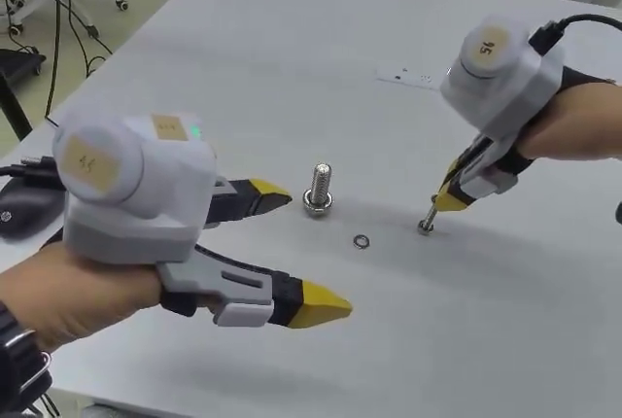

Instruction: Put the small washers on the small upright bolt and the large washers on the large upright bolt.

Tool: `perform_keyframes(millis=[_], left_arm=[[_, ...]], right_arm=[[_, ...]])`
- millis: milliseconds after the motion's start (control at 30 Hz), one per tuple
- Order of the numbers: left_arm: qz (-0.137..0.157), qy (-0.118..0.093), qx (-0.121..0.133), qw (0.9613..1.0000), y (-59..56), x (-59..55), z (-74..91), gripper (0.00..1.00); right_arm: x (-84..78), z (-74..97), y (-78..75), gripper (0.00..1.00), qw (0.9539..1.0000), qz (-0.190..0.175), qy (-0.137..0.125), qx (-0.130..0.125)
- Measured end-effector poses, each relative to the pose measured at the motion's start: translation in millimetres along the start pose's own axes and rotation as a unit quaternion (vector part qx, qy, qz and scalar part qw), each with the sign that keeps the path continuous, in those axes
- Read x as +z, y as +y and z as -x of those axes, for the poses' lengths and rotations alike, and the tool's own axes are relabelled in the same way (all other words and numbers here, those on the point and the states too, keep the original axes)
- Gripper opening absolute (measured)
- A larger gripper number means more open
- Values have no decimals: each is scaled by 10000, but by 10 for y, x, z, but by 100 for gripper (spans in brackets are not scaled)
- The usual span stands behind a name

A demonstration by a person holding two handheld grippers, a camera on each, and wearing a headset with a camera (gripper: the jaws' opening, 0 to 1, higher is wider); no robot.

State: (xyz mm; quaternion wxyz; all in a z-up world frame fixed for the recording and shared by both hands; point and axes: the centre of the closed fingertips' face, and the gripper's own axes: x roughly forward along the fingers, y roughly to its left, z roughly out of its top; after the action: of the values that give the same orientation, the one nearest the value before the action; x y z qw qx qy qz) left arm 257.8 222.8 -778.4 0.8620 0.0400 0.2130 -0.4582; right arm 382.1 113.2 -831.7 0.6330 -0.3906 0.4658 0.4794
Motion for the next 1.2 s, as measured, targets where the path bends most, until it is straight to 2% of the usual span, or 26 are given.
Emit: perform_keyframes(millis=[700, 1200], left_arm=[[27, 21, 66, 10000, 25, -30, 9, 76], [48, 32, 62, 10000, 13, -37, 6, 76]], right_arm=[[-69, -354, 48, 14, 9997, -161, 89, 130], [-84, -368, 76, 14, 9998, -110, 97, 131]])
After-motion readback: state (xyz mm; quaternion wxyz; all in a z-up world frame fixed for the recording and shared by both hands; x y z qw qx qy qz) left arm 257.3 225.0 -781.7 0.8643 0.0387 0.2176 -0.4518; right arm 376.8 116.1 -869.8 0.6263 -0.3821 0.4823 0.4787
